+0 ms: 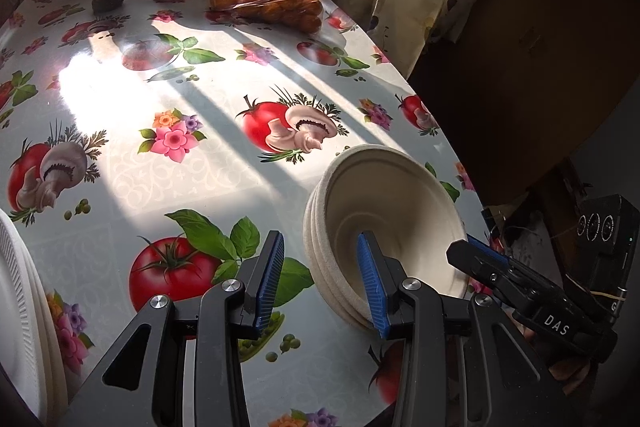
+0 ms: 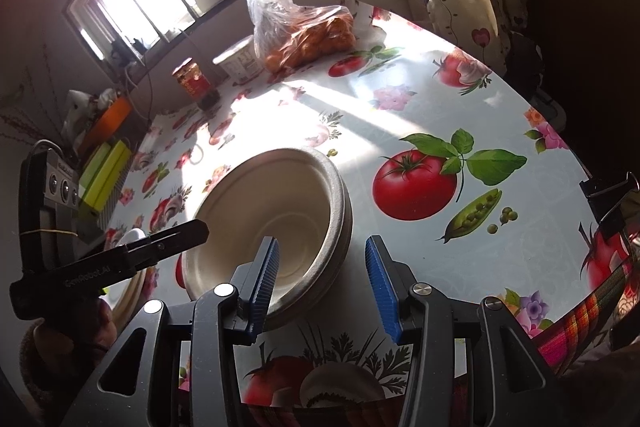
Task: Organize plates and bowls
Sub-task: 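Close both grippers on the rim of the three nested beige bowls, then lift the nested bowl stack with the right tool toward the white plate stack while the left tool carries it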
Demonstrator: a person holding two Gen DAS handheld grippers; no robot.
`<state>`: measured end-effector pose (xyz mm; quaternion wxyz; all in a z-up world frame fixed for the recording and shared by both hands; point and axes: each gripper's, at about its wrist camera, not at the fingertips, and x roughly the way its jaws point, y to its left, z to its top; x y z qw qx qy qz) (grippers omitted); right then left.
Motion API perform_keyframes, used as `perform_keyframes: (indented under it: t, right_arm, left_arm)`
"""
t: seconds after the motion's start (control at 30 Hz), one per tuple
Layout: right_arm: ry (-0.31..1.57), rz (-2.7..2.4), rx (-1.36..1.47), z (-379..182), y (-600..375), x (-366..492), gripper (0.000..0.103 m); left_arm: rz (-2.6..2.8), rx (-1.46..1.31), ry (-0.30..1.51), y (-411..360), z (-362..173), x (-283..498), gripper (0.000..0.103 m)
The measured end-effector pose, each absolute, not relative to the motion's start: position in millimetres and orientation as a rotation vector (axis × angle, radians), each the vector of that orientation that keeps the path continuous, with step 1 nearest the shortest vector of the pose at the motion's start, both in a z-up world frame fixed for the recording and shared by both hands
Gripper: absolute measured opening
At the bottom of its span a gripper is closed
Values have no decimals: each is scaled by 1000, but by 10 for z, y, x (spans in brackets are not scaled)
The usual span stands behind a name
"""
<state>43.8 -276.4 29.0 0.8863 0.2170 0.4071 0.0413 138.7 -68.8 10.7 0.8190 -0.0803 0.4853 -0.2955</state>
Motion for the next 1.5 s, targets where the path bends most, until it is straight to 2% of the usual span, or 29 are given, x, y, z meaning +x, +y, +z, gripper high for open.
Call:
perform_keyframes:
  t: [0.17,0.37,0.5,0.6,0.77,0.97,1.5]
  right_arm:
    - [853,94,449,273,-2754,456,44]
    - [863,93,440,242,-2723,469,35]
    - [862,83,442,235,-2727,470,26]
    - [865,73,448,217,-2753,465,20]
    - [866,71,450,209,-2756,467,20]
    - [866,72,449,212,-2753,470,20]
    - [870,70,458,224,-2760,473,18]
  left_arm:
    - [-627,-169,1043,-699,85,1392,40]
    - [-618,-165,1050,-716,60,1410,40]
    - [-618,-159,1053,-735,52,1399,39]
    - [-618,-154,1051,-749,55,1397,31]
    - [-619,-149,1054,-759,51,1387,25]
    - [-603,-142,1052,-765,53,1385,22]
    - [-592,-141,1054,-767,79,1387,22]
